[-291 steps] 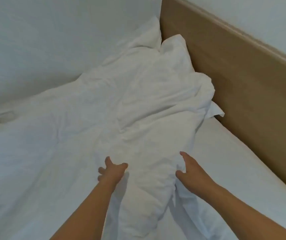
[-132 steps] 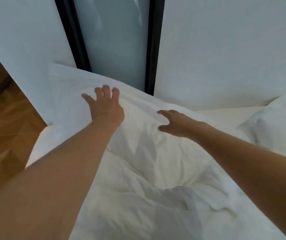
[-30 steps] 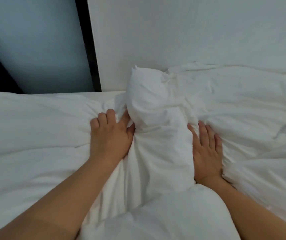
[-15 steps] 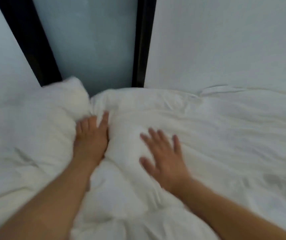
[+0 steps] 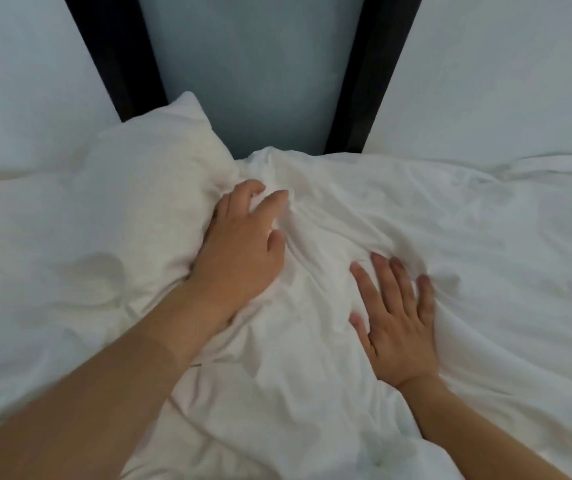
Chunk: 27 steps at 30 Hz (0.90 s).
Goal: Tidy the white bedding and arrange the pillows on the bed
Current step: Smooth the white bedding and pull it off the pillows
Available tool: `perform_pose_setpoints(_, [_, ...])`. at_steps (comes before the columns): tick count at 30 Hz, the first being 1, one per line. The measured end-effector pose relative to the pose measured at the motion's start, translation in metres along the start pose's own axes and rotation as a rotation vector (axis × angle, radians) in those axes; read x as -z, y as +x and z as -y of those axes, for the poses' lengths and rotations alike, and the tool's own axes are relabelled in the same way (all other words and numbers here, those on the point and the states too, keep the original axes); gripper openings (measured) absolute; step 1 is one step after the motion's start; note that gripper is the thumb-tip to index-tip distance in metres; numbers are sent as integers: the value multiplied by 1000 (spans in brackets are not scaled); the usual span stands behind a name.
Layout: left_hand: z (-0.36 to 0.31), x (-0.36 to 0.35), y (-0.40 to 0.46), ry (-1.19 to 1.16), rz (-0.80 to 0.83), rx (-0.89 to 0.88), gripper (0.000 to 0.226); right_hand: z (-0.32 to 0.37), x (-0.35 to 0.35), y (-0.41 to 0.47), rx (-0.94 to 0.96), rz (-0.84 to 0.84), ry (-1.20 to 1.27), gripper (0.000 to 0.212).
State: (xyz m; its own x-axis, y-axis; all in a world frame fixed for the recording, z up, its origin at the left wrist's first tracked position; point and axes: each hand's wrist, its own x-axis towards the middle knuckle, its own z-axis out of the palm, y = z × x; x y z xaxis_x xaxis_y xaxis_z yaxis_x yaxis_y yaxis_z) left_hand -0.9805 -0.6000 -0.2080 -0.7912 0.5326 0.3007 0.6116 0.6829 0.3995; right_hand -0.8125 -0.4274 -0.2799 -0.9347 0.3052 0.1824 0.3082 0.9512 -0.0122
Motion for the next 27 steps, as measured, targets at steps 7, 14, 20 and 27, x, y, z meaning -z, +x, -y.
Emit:
perform_pose_setpoints(7, [29, 23, -64, 425, 142, 418, 67, -4, -1, 10, 7, -20, -67, 64])
perform_pose_setpoints(14, [47, 12, -72, 196, 374, 305, 64, 8, 29, 16, 51, 124, -282, 60])
perform_pose_setpoints(20, [21, 95, -83, 279, 430, 256, 58, 96, 135, 41, -283, -185, 503, 33])
perform_pose_setpoints(27, [151, 92, -107, 290, 158, 666, 77, 196, 13, -14, -132, -68, 262, 67])
